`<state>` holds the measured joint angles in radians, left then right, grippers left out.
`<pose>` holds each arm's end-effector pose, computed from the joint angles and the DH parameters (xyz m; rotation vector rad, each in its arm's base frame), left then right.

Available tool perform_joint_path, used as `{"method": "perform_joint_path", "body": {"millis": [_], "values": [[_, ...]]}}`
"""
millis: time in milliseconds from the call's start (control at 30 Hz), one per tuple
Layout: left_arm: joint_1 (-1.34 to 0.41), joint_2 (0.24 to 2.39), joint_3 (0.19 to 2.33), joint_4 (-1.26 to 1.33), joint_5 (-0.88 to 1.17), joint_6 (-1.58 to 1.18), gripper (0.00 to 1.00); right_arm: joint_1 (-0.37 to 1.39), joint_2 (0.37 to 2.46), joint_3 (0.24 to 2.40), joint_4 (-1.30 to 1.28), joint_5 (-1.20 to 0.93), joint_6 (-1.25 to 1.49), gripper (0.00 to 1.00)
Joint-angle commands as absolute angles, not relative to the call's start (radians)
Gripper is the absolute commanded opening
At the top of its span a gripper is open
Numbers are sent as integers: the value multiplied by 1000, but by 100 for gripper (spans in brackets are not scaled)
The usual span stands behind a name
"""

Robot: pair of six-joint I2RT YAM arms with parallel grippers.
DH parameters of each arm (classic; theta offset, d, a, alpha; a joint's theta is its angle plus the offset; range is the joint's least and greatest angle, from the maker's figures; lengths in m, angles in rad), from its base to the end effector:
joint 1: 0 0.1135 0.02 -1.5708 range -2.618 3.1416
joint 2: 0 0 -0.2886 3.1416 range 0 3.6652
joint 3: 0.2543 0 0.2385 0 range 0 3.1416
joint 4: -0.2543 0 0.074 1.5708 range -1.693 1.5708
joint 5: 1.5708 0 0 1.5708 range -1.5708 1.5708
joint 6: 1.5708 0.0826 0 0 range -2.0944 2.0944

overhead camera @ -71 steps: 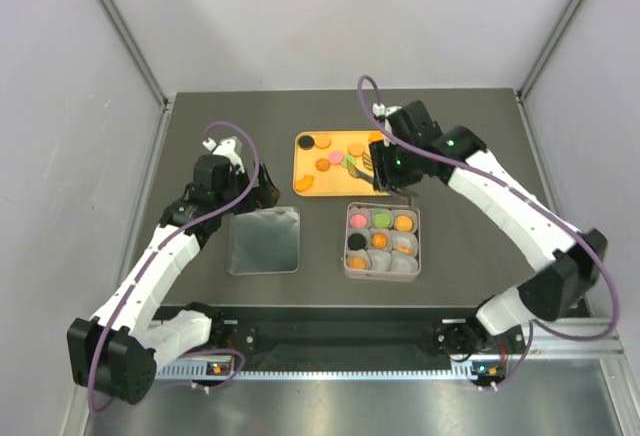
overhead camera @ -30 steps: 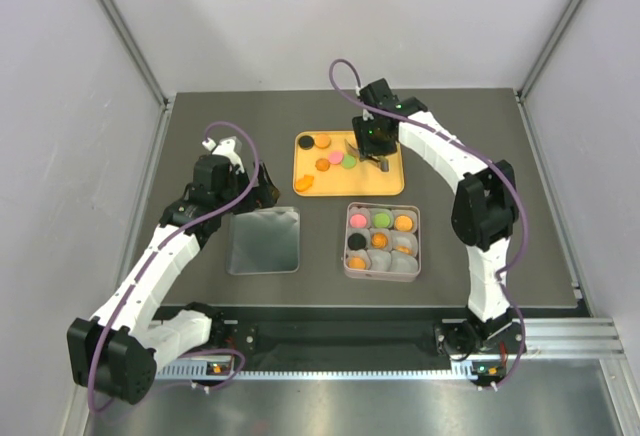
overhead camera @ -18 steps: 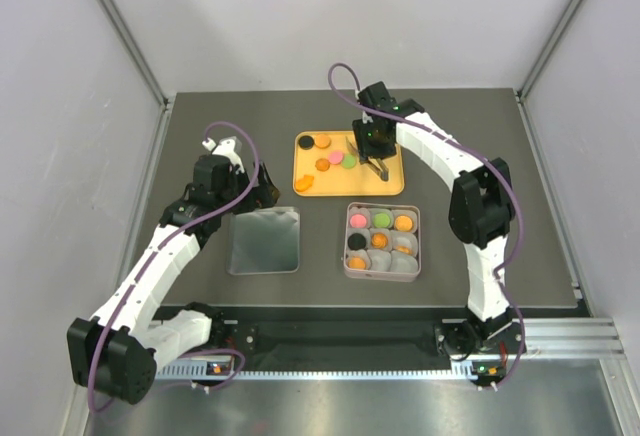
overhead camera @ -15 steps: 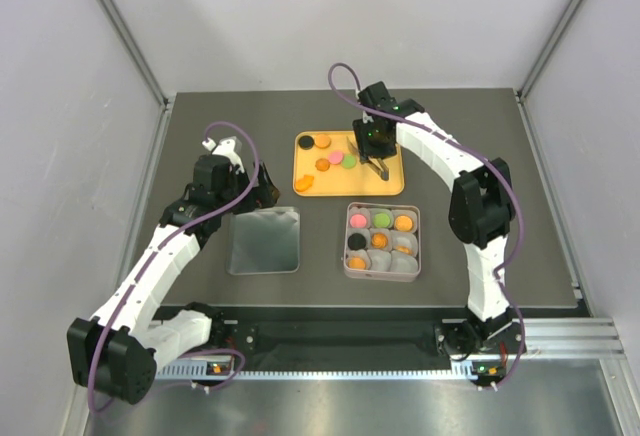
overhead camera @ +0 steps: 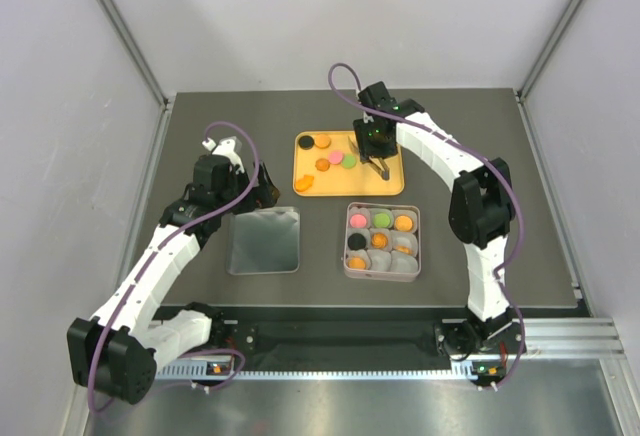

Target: Pack the cookies

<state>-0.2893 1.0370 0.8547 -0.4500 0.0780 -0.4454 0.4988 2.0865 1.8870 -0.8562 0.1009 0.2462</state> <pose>0.2255 -0.0738 0.2867 -0.1307 2.2416 -0.4906 0.4232 0.2211 0.2417 -0.2958 2.6067 0.1281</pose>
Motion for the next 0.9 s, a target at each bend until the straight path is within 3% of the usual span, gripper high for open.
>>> {"method": "perform_joint_path", "body": {"millis": [0,867], "values": [[-285,1037,859,-430,77,-439,98,489,2029,1910,-833,121,247,48],[-285,1032,859,-430,77,-439,98,491,2014,1899,-825,123,253,49]]}}
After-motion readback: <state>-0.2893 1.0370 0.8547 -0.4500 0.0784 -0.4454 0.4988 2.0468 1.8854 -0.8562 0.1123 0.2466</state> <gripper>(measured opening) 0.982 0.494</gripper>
